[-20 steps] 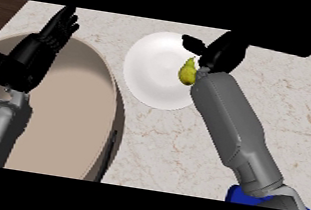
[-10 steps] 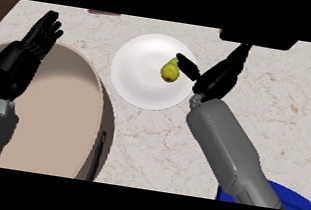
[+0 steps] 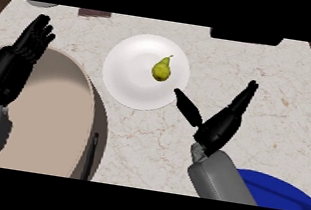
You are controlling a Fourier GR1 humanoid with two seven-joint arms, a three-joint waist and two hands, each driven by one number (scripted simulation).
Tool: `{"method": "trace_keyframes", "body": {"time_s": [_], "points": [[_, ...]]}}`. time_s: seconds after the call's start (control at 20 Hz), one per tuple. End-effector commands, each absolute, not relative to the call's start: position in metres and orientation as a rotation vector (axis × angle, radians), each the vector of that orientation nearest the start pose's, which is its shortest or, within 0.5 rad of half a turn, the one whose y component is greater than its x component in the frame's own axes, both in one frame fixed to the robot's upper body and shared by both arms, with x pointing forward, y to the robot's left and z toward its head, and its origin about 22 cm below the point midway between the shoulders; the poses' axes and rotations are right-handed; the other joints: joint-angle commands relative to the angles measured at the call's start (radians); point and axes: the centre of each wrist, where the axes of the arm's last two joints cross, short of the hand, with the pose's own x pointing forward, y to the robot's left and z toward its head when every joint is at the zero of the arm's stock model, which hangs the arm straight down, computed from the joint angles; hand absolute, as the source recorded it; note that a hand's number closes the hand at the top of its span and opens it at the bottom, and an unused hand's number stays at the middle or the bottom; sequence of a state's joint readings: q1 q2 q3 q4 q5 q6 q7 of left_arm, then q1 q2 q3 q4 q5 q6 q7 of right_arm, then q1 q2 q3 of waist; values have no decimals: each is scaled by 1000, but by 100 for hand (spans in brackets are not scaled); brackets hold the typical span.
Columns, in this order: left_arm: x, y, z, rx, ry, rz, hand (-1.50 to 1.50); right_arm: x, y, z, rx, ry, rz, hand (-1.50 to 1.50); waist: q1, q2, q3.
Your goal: Pick the pear from the tray and place it in the plate
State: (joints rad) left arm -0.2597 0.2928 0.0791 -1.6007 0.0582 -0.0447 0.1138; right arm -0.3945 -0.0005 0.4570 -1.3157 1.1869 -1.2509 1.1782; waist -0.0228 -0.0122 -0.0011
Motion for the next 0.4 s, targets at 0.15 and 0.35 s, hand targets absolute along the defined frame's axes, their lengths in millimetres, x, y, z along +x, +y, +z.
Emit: {"method": "trace_keyframes", "body": {"time_s": [0.15, 0.35], "points": [[288, 306, 99, 142, -1719, -231, 0, 212, -97, 33, -963, -1473, -422, -150, 10, 7, 0], [288, 284, 96, 155, -1739, -221, 0, 201, -106, 47, -1081, -1478, -392, -150, 13, 9, 0]]}}
